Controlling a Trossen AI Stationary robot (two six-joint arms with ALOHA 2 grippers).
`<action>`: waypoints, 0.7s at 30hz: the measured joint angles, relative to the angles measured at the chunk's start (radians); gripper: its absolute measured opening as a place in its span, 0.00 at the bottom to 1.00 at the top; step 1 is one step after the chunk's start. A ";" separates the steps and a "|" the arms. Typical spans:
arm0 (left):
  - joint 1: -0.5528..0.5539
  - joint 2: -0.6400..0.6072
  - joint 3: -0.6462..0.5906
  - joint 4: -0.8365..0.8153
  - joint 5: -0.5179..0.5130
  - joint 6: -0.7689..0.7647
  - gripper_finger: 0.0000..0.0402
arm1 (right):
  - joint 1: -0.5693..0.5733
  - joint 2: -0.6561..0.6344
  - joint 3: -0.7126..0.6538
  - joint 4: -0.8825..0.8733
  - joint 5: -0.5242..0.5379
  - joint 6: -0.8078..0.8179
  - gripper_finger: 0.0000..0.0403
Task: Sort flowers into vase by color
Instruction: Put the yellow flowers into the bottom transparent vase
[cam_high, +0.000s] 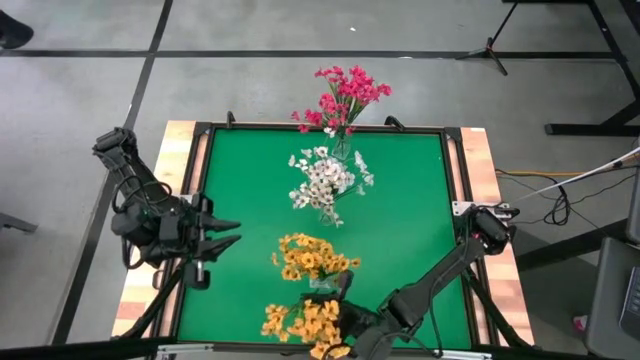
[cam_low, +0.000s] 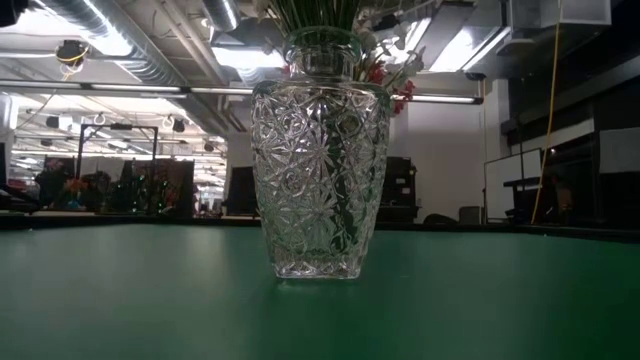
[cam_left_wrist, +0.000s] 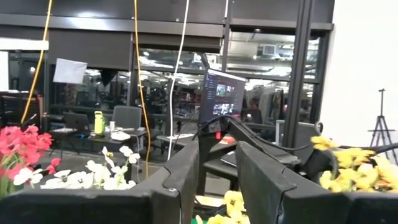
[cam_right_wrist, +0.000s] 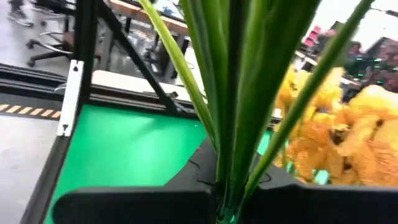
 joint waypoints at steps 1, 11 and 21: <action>-0.003 0.000 0.000 0.000 0.000 0.000 0.26 | 0.001 -0.001 0.000 -0.005 -0.015 0.005 0.03; -0.022 0.000 0.000 0.000 -0.010 0.000 0.26 | 0.007 -0.166 -0.033 -0.183 -0.535 -0.046 0.03; -0.038 0.000 0.000 0.000 -0.029 0.000 0.26 | 0.063 -0.478 -0.573 0.489 -0.528 -0.169 0.03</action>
